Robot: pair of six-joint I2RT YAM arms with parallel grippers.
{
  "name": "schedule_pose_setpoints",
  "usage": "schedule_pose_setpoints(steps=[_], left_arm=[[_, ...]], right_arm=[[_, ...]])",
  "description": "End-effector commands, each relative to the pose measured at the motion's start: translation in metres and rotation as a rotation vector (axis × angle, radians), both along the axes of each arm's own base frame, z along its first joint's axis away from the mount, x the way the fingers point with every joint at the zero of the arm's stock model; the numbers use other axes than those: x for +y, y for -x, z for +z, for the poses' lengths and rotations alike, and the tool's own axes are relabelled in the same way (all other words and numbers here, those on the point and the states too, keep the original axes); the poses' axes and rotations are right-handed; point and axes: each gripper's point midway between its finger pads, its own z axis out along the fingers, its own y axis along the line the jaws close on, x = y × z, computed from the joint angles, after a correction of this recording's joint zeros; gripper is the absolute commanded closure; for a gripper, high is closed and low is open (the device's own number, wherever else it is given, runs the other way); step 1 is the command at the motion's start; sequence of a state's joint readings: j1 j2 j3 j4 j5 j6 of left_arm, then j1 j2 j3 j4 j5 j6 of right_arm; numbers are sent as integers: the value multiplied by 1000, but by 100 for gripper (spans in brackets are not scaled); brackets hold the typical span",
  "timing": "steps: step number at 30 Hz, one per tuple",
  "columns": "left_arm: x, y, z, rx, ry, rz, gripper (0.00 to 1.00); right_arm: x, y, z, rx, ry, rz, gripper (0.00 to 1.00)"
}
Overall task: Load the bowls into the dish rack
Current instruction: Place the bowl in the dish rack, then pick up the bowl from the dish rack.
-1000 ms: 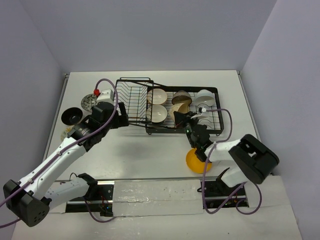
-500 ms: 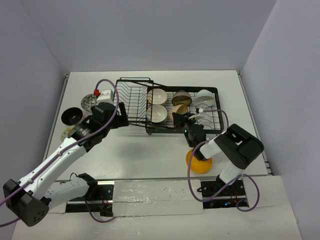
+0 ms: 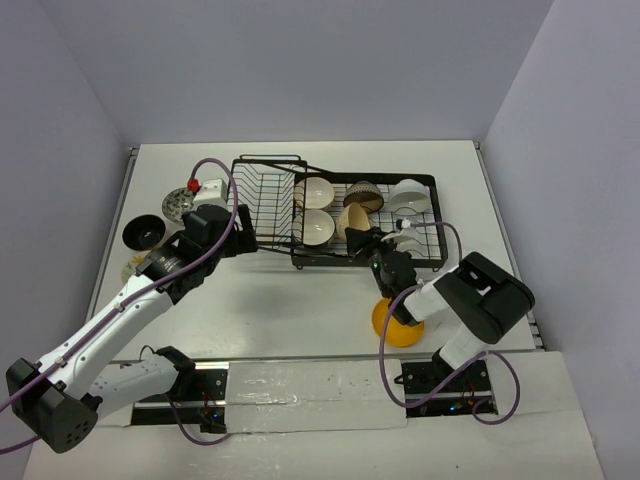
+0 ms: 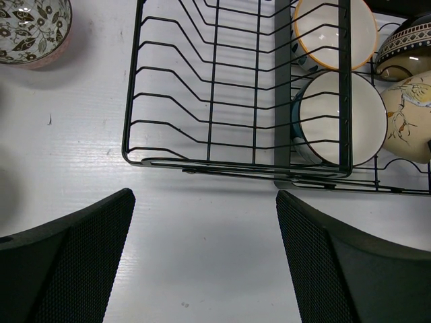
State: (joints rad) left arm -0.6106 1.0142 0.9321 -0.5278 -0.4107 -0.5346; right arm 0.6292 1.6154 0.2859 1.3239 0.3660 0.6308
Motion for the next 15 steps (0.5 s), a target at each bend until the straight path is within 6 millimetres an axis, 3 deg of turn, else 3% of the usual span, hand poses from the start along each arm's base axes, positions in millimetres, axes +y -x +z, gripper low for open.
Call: schedule_pose_setpoints(steps=[1, 8, 15], left_arm=[[1, -4, 15, -46, -3, 6, 8], [3, -4, 15, -46, -9, 12, 8], [7, -3, 21, -64, -11, 26, 7]], right_arm=[[-9, 3, 104, -320, -202, -24, 51], [2, -4, 124, -312, -99, 9, 51], [21, -11, 124, -255, -71, 86, 51]])
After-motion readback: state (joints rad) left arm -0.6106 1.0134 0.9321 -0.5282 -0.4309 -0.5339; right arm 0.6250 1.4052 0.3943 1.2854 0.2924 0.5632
